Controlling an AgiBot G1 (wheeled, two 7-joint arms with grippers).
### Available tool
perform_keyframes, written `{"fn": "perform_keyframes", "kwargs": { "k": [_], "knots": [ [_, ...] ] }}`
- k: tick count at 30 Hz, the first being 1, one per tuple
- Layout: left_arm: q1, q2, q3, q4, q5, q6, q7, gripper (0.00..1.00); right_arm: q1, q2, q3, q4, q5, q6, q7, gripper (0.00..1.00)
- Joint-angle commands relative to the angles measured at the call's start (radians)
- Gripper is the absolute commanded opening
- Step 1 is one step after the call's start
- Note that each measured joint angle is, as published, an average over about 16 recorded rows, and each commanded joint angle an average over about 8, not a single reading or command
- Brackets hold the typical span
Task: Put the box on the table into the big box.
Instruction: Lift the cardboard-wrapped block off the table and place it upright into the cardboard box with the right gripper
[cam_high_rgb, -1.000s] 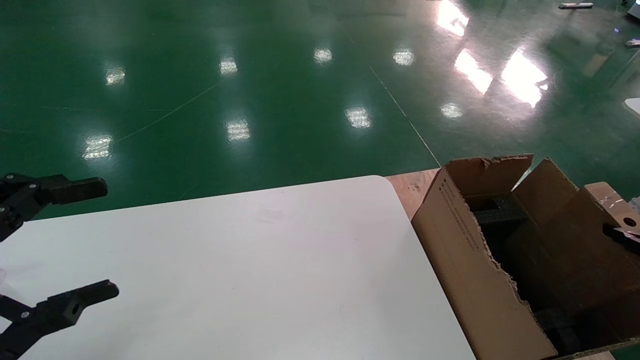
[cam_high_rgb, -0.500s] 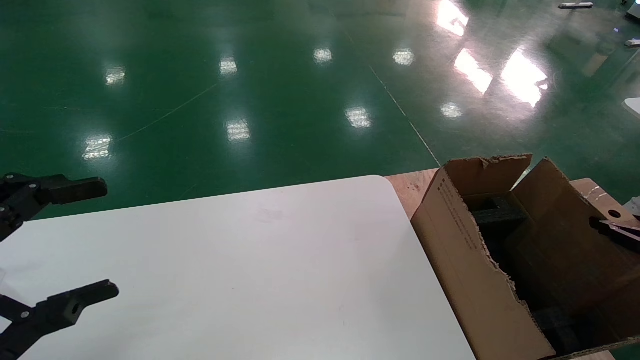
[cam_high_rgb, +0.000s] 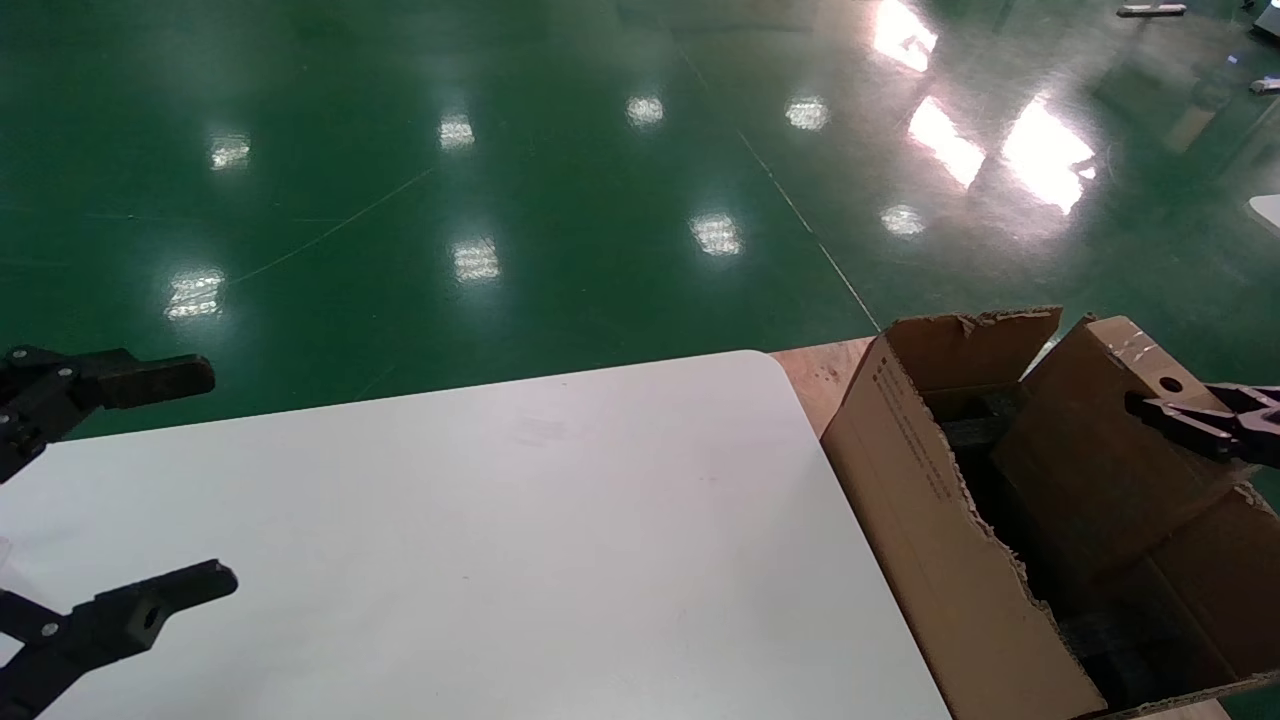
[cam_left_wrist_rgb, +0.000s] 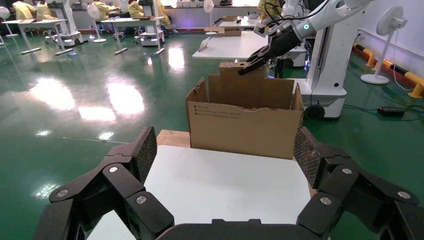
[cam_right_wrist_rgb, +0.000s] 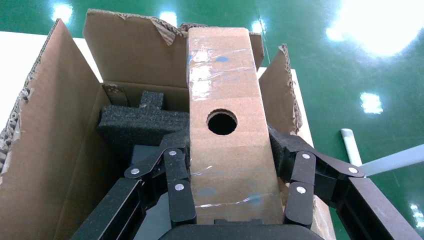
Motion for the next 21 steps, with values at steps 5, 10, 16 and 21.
{"fn": "perform_keyframes", "kwargs": {
  "k": [5, 10, 16, 21],
  "knots": [
    [0.000, 0.000, 0.000, 0.000, 0.000, 0.000, 0.000, 1.00, 0.000, 0.015, -0.010, -0.013, 0.017, -0.008, -0.024, 0.00],
    [0.000, 0.000, 0.000, 0.000, 0.000, 0.000, 0.000, 1.00, 0.002, 0.016, -0.015, -0.030, 0.023, -0.004, -0.040, 0.00],
    [0.000, 0.000, 0.000, 0.000, 0.000, 0.000, 0.000, 1.00, 0.007, -0.001, -0.024, -0.048, 0.044, 0.000, -0.065, 0.00],
    [0.000, 0.000, 0.000, 0.000, 0.000, 0.000, 0.000, 1.00, 0.008, -0.012, -0.037, -0.062, 0.073, -0.001, -0.090, 0.00]
  ]
}}
